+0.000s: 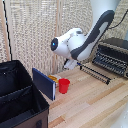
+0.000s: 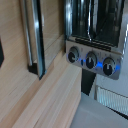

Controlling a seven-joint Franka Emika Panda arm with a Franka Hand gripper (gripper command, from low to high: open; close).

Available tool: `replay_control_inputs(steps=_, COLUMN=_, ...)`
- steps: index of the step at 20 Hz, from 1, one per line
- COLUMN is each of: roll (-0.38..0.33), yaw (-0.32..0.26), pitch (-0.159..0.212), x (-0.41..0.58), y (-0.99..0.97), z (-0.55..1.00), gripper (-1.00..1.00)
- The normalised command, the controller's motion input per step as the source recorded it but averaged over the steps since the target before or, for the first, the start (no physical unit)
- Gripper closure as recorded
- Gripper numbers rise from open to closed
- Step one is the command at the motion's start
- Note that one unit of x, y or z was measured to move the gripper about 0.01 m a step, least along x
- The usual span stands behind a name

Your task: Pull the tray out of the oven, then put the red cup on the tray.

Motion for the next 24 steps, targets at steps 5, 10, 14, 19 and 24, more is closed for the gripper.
replay_control_inputs(steps=5, roll=-0.012, yaw=0.072, pitch=-0.006, x=0.229, y=-0.90, z=0.08, gripper=-1.00)
replay_control_inputs(steps=10, roll=0.000, yaw=0.097, pitch=0.000, x=0.181, y=-0.91, z=0.07, gripper=-1.00)
replay_control_inputs(steps=14, roll=0.000, yaw=0.096, pitch=0.009, x=0.111, y=-0.90, z=0.00, gripper=-1.00)
replay_control_inputs(steps=19, roll=0.000, yaw=0.055, pitch=0.000, x=0.010, y=-0.81, z=0.00, gripper=-1.00)
replay_control_inputs(steps=24, roll=0.000, yaw=0.049, pitch=0.002, x=0.038, y=-0.72, z=-0.03, gripper=-1.00)
